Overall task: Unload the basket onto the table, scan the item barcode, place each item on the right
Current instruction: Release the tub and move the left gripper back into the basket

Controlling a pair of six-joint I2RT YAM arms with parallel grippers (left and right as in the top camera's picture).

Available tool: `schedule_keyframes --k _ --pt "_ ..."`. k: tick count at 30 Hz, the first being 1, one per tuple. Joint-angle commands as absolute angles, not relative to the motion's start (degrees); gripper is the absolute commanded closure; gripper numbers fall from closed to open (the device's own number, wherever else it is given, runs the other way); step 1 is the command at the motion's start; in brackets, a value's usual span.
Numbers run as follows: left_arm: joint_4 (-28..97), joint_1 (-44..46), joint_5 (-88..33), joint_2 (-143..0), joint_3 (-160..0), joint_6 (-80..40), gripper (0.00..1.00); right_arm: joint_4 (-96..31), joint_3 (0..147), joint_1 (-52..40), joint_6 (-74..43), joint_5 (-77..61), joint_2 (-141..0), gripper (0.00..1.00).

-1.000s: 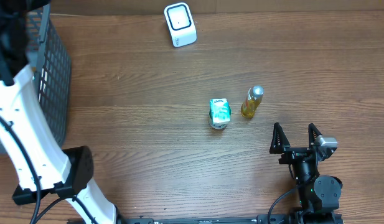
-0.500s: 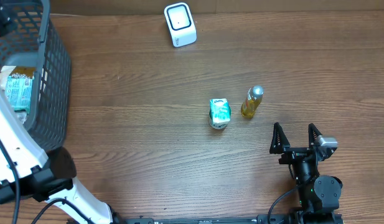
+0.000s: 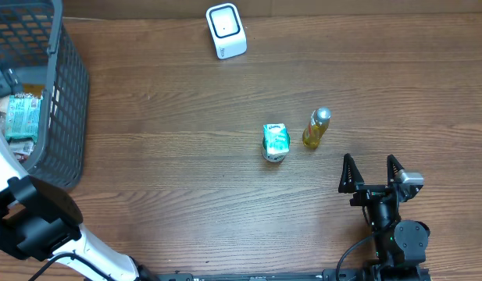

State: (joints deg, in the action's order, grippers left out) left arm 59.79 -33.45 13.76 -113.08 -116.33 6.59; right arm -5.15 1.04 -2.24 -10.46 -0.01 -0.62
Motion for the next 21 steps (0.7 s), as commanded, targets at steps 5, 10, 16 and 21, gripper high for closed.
schedule_keyframes --k 5,10,16,21 --pt "50.92 -34.87 13.02 -113.14 -103.26 18.68 0.0 -4.82 0.47 -2.02 -10.22 -0.14 -0.16 0.0" --pt "46.85 -34.92 11.07 -113.14 -99.96 21.28 0.01 -4.82 0.47 -2.02 -10.22 -0.14 -0.16 0.0" --pt "42.39 -35.03 10.48 -113.14 -96.86 22.44 0.01 -4.82 0.47 -2.02 -10.22 -0.14 -0.16 0.0" --pt "37.91 -35.64 7.92 -113.14 -93.51 23.62 0.0 -4.82 0.47 -2.02 -10.22 -0.14 -0.16 0.0"
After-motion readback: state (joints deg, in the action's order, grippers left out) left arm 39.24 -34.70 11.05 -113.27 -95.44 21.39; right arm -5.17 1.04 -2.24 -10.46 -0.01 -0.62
